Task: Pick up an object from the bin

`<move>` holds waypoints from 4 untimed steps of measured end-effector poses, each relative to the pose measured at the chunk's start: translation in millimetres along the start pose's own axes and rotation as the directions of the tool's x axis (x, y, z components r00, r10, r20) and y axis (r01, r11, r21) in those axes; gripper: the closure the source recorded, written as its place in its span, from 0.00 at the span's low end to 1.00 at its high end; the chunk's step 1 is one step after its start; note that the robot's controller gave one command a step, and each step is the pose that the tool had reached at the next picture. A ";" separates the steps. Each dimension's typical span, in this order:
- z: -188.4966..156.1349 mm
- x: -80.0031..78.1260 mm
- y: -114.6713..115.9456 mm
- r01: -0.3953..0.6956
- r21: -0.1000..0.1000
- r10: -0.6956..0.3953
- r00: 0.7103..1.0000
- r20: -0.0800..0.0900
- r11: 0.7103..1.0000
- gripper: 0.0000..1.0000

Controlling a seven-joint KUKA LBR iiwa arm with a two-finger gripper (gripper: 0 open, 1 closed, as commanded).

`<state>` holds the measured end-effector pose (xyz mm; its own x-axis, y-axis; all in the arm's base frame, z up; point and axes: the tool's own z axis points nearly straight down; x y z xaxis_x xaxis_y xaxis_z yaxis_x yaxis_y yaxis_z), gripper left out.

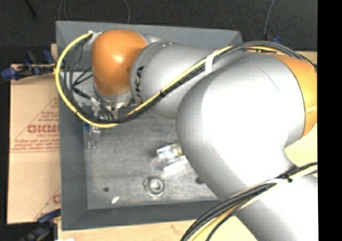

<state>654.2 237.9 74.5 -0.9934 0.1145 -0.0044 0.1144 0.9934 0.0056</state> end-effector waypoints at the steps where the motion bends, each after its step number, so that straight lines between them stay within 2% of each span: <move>1: -0.5 2.0 4.9 -0.148 -0.005 0.148 0.989 -0.002 0.989 0.00; 3: -1.1 1.9 6.3 -0.142 0.000 0.142 0.990 -0.002 0.990 0.00; 4: -4.9 -1.4 5.9 -0.143 -0.001 0.143 0.990 0.007 0.990 1.00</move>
Offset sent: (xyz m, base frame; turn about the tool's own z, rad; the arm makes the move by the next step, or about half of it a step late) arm -0.0027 0.0006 -0.0045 0.1553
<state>656.3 243.6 79.4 -0.9669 0.2550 -0.0106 0.2549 0.9669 0.0073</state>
